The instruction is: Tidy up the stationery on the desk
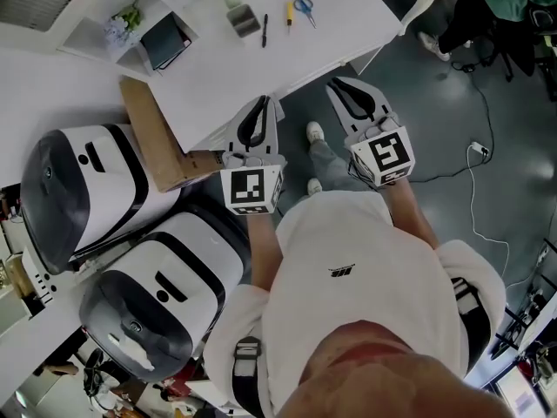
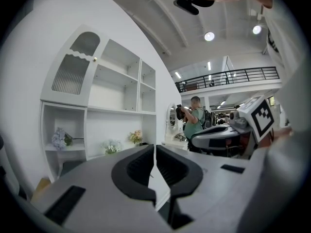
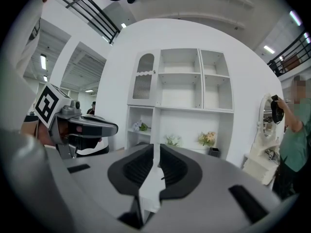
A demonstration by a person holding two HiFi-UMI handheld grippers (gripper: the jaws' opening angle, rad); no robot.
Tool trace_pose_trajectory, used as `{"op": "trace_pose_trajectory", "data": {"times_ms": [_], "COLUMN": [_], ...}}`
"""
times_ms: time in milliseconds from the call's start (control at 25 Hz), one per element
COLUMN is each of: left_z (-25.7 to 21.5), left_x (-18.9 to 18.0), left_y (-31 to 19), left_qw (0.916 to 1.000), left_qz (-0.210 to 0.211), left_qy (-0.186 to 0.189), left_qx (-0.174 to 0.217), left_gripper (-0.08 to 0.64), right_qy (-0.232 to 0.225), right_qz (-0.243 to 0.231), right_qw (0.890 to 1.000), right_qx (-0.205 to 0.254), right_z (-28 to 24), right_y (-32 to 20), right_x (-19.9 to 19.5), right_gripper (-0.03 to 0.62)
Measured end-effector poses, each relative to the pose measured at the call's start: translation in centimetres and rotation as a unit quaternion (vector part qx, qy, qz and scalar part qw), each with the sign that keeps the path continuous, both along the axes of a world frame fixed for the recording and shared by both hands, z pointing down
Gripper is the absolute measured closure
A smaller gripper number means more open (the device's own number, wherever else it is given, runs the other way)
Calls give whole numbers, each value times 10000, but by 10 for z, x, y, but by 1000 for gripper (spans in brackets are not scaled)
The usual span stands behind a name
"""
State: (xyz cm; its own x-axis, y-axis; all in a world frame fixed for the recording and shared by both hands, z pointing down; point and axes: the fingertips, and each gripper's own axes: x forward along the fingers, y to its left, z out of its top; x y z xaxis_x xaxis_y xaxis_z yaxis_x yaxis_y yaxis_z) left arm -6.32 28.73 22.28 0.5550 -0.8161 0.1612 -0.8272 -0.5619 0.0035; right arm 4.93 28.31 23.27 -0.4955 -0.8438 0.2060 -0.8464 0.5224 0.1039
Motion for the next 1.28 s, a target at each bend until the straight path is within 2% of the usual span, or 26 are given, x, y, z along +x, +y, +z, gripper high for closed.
{"op": "trace_pose_trajectory", "data": {"times_ms": [680,1280], "left_z": [33,82], "left_x": [47,80], "left_y": [-166,-259], "left_qw": [9992,9969], "left_qz": [-95,-2], "left_qy": [-78,-194], "left_qx": [-383,-764], "left_gripper": [560,560], "right_qy": [-45,-111], "right_qz": [-236,-350], "right_qw": [9983,9940], "right_qx": [-538,-1032], "right_z": [40,92], "right_y": [-170,-268], "right_x": [41,61], "right_gripper": [560,535]}}
